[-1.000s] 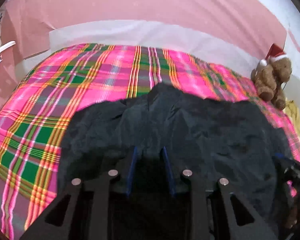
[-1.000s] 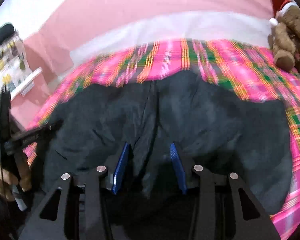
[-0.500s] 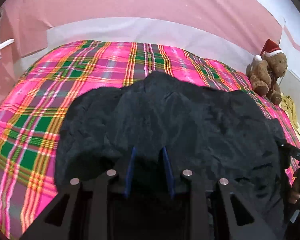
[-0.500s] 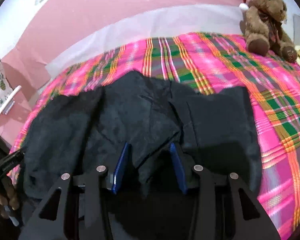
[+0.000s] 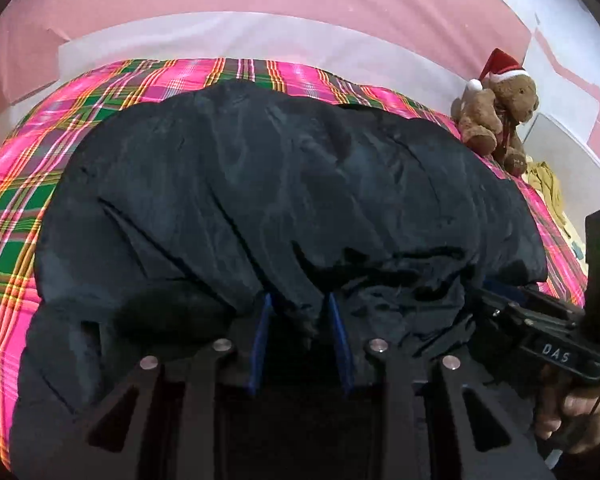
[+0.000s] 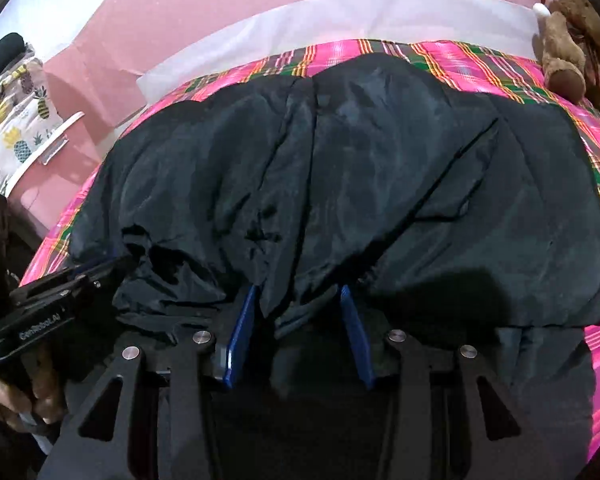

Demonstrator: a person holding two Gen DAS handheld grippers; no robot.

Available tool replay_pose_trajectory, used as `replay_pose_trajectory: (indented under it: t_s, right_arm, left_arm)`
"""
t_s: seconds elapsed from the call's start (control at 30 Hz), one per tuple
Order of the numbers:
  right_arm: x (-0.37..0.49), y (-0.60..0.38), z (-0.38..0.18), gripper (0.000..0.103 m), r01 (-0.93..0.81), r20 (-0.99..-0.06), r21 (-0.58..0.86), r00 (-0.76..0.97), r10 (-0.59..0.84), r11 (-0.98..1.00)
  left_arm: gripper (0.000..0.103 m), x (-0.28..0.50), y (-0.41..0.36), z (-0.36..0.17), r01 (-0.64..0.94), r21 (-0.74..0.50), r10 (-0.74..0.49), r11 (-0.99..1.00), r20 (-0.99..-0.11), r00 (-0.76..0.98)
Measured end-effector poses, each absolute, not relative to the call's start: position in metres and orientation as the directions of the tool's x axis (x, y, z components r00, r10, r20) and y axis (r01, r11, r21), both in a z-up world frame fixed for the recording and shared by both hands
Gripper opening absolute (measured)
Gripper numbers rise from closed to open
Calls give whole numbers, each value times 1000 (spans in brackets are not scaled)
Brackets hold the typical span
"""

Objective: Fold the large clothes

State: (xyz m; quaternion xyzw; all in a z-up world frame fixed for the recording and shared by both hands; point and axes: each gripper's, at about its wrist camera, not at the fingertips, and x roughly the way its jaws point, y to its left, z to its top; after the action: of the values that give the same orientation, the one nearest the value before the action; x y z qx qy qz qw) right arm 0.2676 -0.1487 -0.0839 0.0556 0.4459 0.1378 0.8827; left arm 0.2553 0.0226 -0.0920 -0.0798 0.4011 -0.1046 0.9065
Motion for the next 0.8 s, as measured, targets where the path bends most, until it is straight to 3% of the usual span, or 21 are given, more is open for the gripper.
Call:
replay_pose_trajectory:
  t_s: [0.37,0.6,0.7,0.8]
  right_arm:
    - [264,-154,-69,45,-183,-771,230,565,293,956]
    - [205,-159,-6,45,-205,-688,194,668,282,959]
    - [171,-159,17,53,-218,-639,173,717,278,961]
    - [142,-155,33,53,-221,-602,148,753,265,964]
  left_arm:
    - [33,244,9,-82,112,-149,-185,982,-711,678]
    - [32,193,15,-48,94,-141,-165,985,-672,722]
    - [33,165,17,-34,89,-142,-161,986,-656,737]
    - [38,138,21,-22,80,-143,-154,986,-642,751]
